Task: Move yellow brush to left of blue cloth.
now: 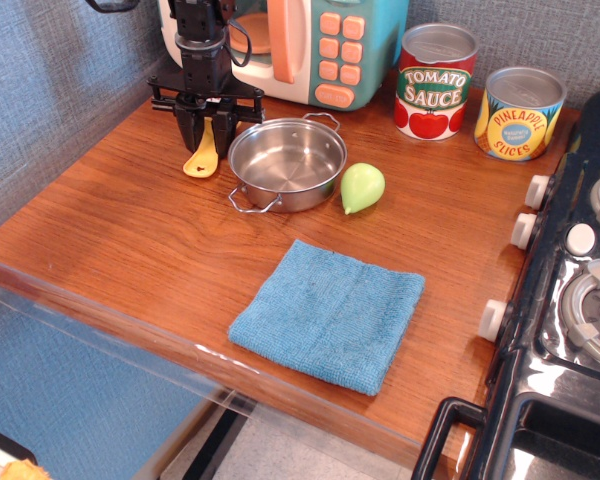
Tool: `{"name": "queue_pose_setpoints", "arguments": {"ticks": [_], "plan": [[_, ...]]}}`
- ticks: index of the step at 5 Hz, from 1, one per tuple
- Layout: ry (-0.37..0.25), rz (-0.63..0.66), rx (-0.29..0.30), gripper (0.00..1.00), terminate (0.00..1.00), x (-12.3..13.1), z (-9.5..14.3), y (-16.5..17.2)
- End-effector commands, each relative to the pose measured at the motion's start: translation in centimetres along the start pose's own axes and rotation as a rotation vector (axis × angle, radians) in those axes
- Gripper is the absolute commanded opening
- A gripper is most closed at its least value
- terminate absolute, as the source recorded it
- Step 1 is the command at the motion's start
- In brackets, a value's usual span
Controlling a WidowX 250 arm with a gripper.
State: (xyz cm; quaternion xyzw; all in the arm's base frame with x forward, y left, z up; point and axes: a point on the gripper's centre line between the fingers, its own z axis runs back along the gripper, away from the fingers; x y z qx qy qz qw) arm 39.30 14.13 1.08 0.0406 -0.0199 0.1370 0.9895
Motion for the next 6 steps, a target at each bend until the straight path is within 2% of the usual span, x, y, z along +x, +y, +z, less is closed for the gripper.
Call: {"name": "queue_pose_setpoints", "arguments": {"ticks": [1,2,3,4,5,6], "plan": [[-0.199,0.052,-0.025,0.00,0.00,-0.5,8.7,3.2],[-0.208,0.057,-0.035,0.00,0.00,-3.4,10.3,3.7],[-0.161,0.045,-0.051,0.00,0.00,-7.0,8.8,3.6],[-0.080,0.041,-0.109,0.00,0.00,-11.0,5.2,2.8],[-0.041,0.019,-0.125,0.00,0.00,-13.8,2.1,1.2],[-0.026,-0.017,-0.118,0.00,0.00,-14.2,0.7,0.0]]}}
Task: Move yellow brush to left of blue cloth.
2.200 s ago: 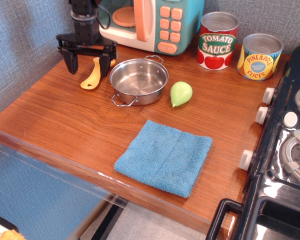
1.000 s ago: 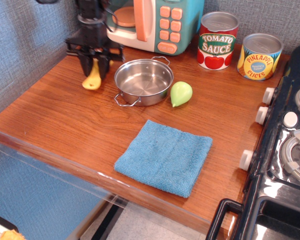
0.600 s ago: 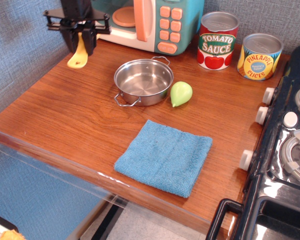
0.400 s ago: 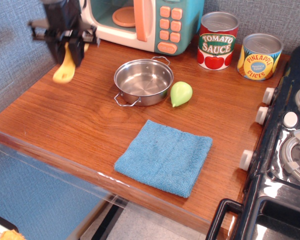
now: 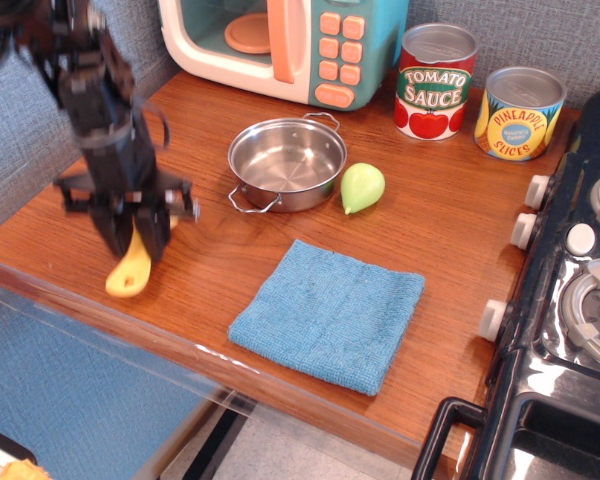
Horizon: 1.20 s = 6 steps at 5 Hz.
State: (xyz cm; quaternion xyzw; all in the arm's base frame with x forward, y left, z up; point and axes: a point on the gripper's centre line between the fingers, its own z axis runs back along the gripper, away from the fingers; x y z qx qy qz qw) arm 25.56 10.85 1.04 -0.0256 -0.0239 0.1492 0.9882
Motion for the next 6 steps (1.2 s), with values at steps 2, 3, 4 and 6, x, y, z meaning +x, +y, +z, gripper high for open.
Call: {"name": "queue_pose_setpoints", "arguments": {"ticks": [2,3,4,6], "plan": [[-0.032,-0.081,0.023,1.00,0.00,-0.4,-0.1,-1.4],[-0.066,-0.124,0.014,1.00,0.00,-0.4,1.7,-2.3],[-0.089,-0.198,-0.005,1.00,0.00,-0.4,4.9,-3.3],[-0.085,-0.295,-0.002,1.00,0.00,-0.6,6.6,-4.7]]}}
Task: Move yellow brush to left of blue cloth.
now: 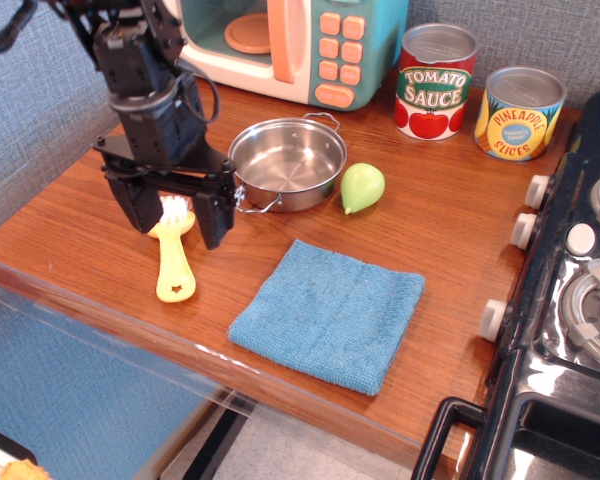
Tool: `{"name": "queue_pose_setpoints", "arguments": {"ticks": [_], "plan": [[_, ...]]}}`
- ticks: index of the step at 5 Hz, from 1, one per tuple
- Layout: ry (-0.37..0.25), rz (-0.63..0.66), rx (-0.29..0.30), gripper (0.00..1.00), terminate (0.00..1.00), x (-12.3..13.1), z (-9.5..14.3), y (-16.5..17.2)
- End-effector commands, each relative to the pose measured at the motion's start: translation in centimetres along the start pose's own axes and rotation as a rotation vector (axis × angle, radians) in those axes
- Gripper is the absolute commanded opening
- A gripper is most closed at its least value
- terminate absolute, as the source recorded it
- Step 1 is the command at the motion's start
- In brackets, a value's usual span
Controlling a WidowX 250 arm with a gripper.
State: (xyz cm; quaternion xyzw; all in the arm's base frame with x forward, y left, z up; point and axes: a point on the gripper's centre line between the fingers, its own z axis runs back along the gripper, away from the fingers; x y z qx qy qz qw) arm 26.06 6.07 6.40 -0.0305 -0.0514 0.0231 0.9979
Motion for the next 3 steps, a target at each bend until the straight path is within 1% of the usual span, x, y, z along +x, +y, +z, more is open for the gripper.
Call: {"name": "queue_pose_setpoints", "arguments": {"ticks": [1,2,3], "plan": [[-0.024,0.004,0.091,1.00,0.00,0.43,0.73,0.24],[-0.024,0.004,0.091,1.00,0.00,0.43,0.73,0.24],[-0.024,0.004,0.091,1.00,1.00,0.43,0.73,0.24]]}}
